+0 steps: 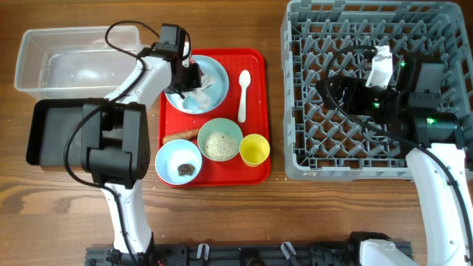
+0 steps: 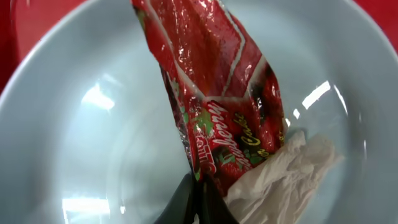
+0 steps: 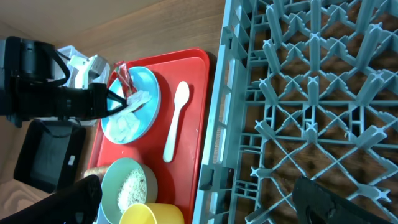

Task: Sort waste into correct bins and load items into the dishwasher rack
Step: 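Carry the wrapper and tissue left and drop into the clear bin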

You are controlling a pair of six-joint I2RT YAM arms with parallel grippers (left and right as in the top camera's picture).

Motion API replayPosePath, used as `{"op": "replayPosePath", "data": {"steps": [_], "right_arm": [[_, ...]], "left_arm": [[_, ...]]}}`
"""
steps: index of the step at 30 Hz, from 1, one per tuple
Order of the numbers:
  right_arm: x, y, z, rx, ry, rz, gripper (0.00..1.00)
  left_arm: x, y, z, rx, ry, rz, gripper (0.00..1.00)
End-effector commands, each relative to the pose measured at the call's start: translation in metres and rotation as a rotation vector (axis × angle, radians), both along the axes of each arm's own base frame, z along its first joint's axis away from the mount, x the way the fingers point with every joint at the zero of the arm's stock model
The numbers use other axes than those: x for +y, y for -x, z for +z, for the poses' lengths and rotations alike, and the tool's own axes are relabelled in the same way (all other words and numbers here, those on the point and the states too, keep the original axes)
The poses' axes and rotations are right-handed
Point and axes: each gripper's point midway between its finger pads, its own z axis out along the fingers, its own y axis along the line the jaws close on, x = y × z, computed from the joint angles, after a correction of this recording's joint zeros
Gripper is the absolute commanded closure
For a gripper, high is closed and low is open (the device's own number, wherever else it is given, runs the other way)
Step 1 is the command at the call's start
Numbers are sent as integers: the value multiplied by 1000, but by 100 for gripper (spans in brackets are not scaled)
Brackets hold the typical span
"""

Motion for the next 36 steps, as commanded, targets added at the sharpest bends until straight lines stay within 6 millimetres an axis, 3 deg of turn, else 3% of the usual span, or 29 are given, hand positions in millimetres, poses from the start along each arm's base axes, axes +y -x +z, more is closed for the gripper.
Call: {"op": "replayPosePath", "data": {"steps": [1, 5, 8, 13, 15, 17, 20, 25, 29, 32, 33, 36], "right_arm": [[2, -4, 8, -14, -16, 5, 0], [2, -4, 8, -14, -15, 5, 0], [2, -4, 8, -15, -15, 5, 0], [2, -5, 9, -21, -15, 6, 0], [2, -5, 9, -22, -15, 5, 0], [2, -5, 9, -21, -15, 5, 0], [2, -5, 9, -22, -15, 5, 0], [1, -9, 11, -33, -20, 0, 0], [1, -10, 11, -30, -31, -11, 0], [1, -8, 10, -21, -31, -11, 0], [1, -8, 10, -19, -31, -11, 0], [1, -8, 10, -19, -31, -11, 0]], "left_arm": [[-4, -9, 56, -86, 36, 35, 96], [-5, -15, 127, -230, 64, 33, 96], [-4, -10, 163, -299, 78, 32, 96], [3, -4, 195, -360, 86, 43, 96], [22, -7, 201, -382, 48, 88, 96], [50, -11, 205, -406, -25, 158, 96], [110, -20, 211, -452, -156, 242, 96], [178, -41, 211, -523, -244, 277, 96], [215, -52, 180, -491, -268, 328, 96], [228, -57, 150, -445, -272, 344, 95], [229, -58, 142, -433, -272, 345, 88], [233, -59, 128, -408, -273, 349, 30]]}}
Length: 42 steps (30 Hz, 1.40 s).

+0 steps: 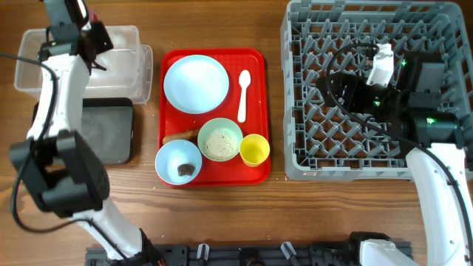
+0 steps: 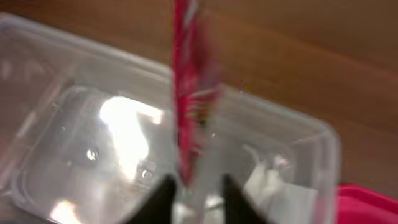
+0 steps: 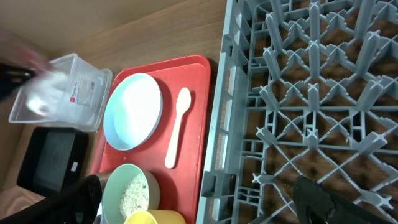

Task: Sort waste into correct bins and load items into the dishwasher rack
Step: 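Carry the wrapper and tissue left and drop into the clear bin, then reach the left gripper to the yellow cup and grasp it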

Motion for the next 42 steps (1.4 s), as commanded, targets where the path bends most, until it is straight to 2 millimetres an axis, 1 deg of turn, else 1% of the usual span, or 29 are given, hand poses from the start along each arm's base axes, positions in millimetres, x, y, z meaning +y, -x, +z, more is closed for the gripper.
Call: {"op": "replayPosePath", "data": {"steps": [1, 2, 3, 4, 5, 7, 9, 10, 13, 15, 16, 17, 18, 20, 21, 22, 24, 25, 28, 29, 31, 32, 34, 35, 37, 42], "right_arm": [[2, -4, 6, -5, -16, 5, 0], [2, -4, 6, -5, -16, 5, 0], [2, -4, 6, -5, -16, 5, 0], [2, -4, 6, -5, -16, 5, 0], [2, -4, 6, -5, -16, 5, 0], [2, -4, 6, -5, -16, 5, 0], [2, -4, 6, -5, -16, 5, 0], [2, -4, 6, -5, -16, 5, 0], [2, -4, 6, -5, -16, 5, 0], [2, -4, 5, -4, -17, 5, 0], [2, -4, 5, -3, -16, 5, 0], [2, -4, 5, -3, -16, 5, 0], [2, -4, 5, -3, -16, 5, 0], [2, -4, 5, -3, -16, 5, 0], [2, -4, 5, -3, -16, 5, 0], [2, -4, 5, -3, -16, 5, 0], [2, -3, 5, -2, -16, 5, 0], [2, -3, 5, -3, -16, 6, 0], [2, -3, 5, -2, -16, 5, 0], [2, -3, 5, -2, -16, 5, 0], [2, -3, 5, -2, -16, 5, 0], [2, -3, 5, -2, -16, 5, 0], [2, -3, 5, -2, -16, 5, 0], [2, -4, 5, -3, -16, 5, 0], [2, -3, 5, -2, -16, 5, 0], [2, -3, 5, -1, -18, 4, 0]], "left_arm": [[9, -2, -12, 19, -15, 11, 20], [10, -3, -10, 8, -18, 12, 14], [10, -6, -1, -20, -23, 12, 8], [11, -7, 6, -38, -27, 12, 5], [11, -7, 12, -51, -29, 13, 3], [10, -4, 41, -104, -39, 12, 0], [1, 2, 62, -134, -32, -8, 1], [-8, 7, 73, -144, -14, -34, 1], [-58, 33, 100, -135, 102, -180, 3], [-86, 53, 106, -99, 163, -252, 6], [-101, 64, 104, -61, 196, -286, 8], [-115, 73, 99, -21, 234, -314, 8], [-126, 81, 94, 16, 261, -338, 10], [-153, 102, 79, 124, 332, -397, 14], [-162, 110, 74, 159, 346, -412, 16], [-176, 118, 70, 199, 361, -432, 16], [-200, 127, 67, 234, 369, -473, 16], [-216, 131, 66, 245, 365, -513, 17], [-256, 145, 61, 276, 351, -612, 20], [-269, 150, 57, 290, 347, -645, 21], [-299, 167, 38, 337, 335, -714, 26], [-305, 171, 31, 353, 337, -715, 27], [-317, 180, 10, 397, 343, -683, 27], [-321, 184, 2, 412, 347, -681, 28], [-334, 196, -17, 457, 340, -710, 29], [-362, 216, -38, 531, 314, -781, 30]]}}
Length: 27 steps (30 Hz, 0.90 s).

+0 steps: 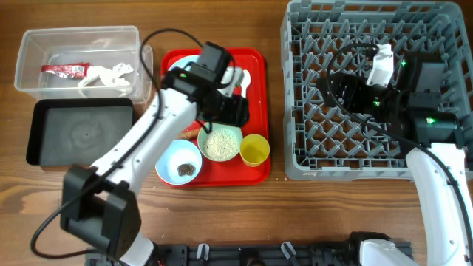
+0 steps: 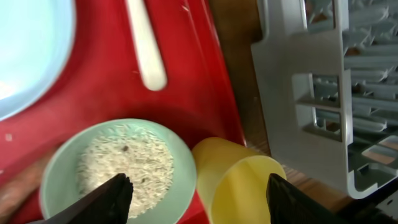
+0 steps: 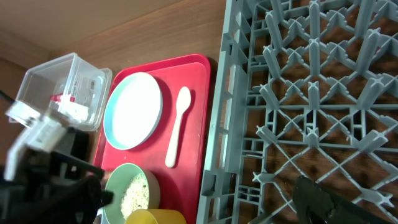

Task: Sort waste into correct bins and load items into the dishwasher rack
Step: 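Reach the left gripper to the yellow cup and grasp it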

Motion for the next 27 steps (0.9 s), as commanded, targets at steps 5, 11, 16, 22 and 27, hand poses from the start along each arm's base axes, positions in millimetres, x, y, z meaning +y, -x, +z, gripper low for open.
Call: {"op": "replayPosePath", "data": {"steps": [5, 11, 16, 22, 27], "right_arm": [[2, -4, 6, 4, -31, -9, 0], [2, -4, 6, 4, -31, -9, 0], [2, -4, 6, 4, -30, -9, 0], [2, -4, 5, 6, -32, -10, 0], [2, -3, 4, 12, -32, -10, 0]], "left_arm": [[-17, 18, -28, 72, -61, -23, 33], [-13, 26, -37, 124, -89, -13, 42], [-15, 35, -46, 129, -101, -52, 51], [-19, 43, -53, 137, -107, -70, 61], [-19, 51, -63, 149, -117, -84, 63]]}}
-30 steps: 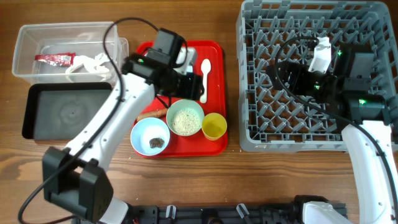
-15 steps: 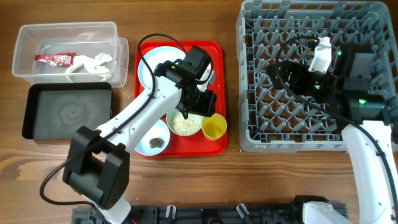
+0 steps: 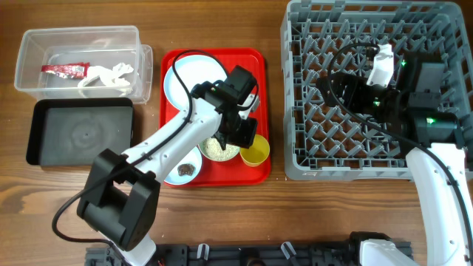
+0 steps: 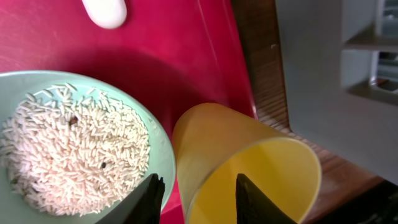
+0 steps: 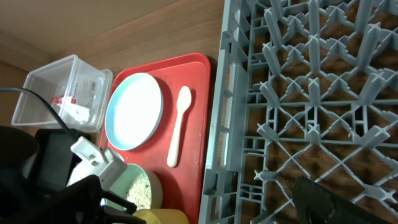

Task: Sort waste into correct bins and load items into the dishwasher rack
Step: 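Reach the left gripper to the yellow cup and grasp it, then lift the yellow cup and hand it to the right gripper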

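A yellow cup [image 4: 249,174] stands at the right front corner of the red tray [image 3: 255,59], beside a green bowl of rice [image 4: 74,149]. My left gripper [image 4: 200,198] is open and low over the cup, one finger between bowl and cup, the other inside the cup's mouth. Overhead it sits at the cup's [image 3: 256,154] near rim. The grey dishwasher rack [image 3: 373,159] lies on the right, with my right gripper [image 5: 198,186] open and empty above it. The clear bin [image 3: 29,44] holds a red wrapper [image 3: 65,69] and a white tissue [image 3: 111,72].
The tray also carries a light blue plate [image 3: 188,77], a white spoon [image 5: 178,124] and a small blue bowl [image 3: 179,168] with dark scraps. A black bin [image 3: 81,133] lies in front of the clear bin. My left arm crosses the tray diagonally.
My left gripper has dropped from above the rice bowl and cup to the yellow cup, and its fingers now stand astride the cup's wall. The right arm has not moved.
My left gripper was shut on the red wrapper on the blue plate, with the tissue beside it. Then it held the wrapper over the clear bin. Later wrapper and tissue lay in the bin and the gripper hung open over the tray; now it is at the cup.
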You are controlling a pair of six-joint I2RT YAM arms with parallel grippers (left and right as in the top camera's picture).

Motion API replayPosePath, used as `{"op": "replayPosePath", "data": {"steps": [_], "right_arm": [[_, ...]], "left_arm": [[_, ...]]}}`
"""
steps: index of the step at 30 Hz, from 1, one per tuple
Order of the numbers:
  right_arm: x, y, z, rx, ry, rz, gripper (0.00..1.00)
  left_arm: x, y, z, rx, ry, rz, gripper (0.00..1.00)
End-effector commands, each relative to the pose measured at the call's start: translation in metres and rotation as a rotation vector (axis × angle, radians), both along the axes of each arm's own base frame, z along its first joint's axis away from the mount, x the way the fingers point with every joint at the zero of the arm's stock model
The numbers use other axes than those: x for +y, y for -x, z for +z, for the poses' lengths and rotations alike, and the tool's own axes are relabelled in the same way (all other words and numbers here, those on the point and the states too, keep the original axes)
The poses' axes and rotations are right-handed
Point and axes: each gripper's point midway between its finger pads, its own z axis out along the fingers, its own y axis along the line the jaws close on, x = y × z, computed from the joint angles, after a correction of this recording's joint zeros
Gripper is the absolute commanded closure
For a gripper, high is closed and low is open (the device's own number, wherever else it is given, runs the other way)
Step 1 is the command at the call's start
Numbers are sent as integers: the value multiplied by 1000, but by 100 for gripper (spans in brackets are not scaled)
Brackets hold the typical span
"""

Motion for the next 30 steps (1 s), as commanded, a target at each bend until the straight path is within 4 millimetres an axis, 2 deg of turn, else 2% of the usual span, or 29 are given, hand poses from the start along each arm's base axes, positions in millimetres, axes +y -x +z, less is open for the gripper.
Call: {"op": "replayPosePath", "data": {"steps": [1, 4, 9, 14, 17, 19, 22, 23, 25, 27, 30], "right_arm": [[2, -4, 5, 0, -20, 1, 0], [2, -3, 5, 3, -20, 1, 0], [2, -3, 4, 6, -20, 1, 0], [2, -2, 4, 8, -22, 1, 0], [2, -2, 4, 25, -45, -20, 0], [10, -1, 9, 14, -82, 18, 0], [26, 1, 23, -35, -152, 111, 0], [32, 1, 30, -59, -178, 144, 0], [44, 2, 47, -127, -227, 226, 0], [60, 4, 62, -227, -229, 338, 1], [85, 5, 79, -332, -259, 477, 1]], "left_arm": [[1, 7, -11, 17, -16, -14, 66], [-1, 6, -11, 13, -12, -11, 73], [-1, 6, -11, 13, -11, -11, 96], [-2, 1, -6, 10, 1, 15, 96], [-8, -13, 24, 8, 109, 42, 96], [-3, -28, 50, 2, 186, 83, 96], [19, -58, 89, -7, 355, 178, 96], [26, -66, 105, 7, 464, 199, 96], [33, -76, 143, 26, 741, 159, 96], [48, -84, 174, 24, 926, 146, 96], [68, -86, 203, 37, 1097, 134, 96]]}}
